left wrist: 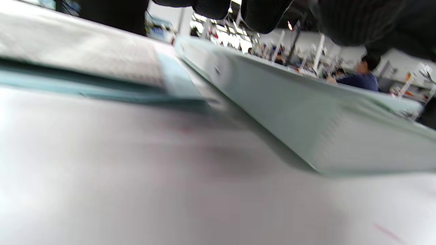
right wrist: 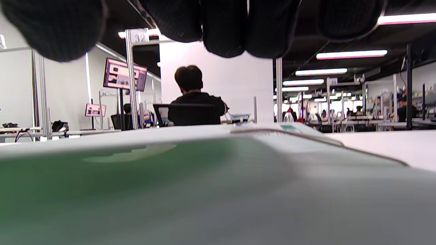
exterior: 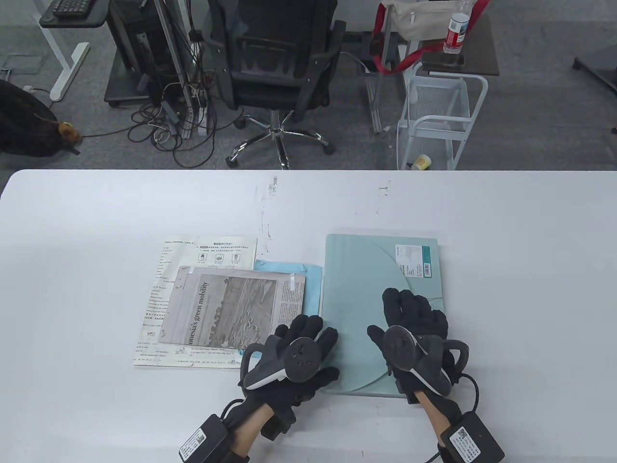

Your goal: Pull documents from accordion folder and sort

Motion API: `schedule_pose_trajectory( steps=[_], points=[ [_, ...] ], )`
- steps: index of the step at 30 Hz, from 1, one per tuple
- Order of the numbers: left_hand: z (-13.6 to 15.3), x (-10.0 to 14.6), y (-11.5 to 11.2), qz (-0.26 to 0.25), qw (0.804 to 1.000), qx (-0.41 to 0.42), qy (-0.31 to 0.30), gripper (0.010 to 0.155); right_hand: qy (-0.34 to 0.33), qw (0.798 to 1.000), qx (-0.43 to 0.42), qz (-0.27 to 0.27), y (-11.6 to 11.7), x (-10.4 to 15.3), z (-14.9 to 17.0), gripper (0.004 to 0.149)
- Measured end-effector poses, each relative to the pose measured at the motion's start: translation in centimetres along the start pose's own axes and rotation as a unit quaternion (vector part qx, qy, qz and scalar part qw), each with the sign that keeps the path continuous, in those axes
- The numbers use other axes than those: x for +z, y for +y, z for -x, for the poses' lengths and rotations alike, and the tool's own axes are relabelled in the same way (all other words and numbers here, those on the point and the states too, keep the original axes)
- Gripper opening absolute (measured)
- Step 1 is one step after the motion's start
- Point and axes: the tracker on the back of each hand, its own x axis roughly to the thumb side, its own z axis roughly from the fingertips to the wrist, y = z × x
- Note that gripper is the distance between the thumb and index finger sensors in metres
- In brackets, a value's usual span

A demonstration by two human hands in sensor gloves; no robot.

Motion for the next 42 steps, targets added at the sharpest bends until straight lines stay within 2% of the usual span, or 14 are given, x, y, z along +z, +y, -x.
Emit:
schedule_pose_trajectory(
  steps=[5, 9, 14, 42],
  points=[
    [2.9, 1.4, 1.9, -0.081, 0.995, 0.0, 0.055, 0.084, 0.005, 0.997, 0.02, -0.071, 0.4, -0.1, 0.3, 0.088],
    [4.8, 1.7, 2.5, -0.091, 0.993, 0.009, 0.08, 0.084, 0.01, 0.992, 0.05, -0.114, 0.9, -0.1, 0.3, 0.091],
    [5.6, 1.6, 2.3, -0.076, 0.993, 0.002, 0.093, 0.084, 0.004, 0.992, 0.064, -0.111, 1.2, -0.1, 0.0, 0.091],
    [5.6, 1.0, 1.5, -0.022, 0.995, -0.007, 0.101, 0.084, 0.012, 0.992, 0.05, -0.114, 1.2, -0.2, 0.4, 0.09]
  ],
)
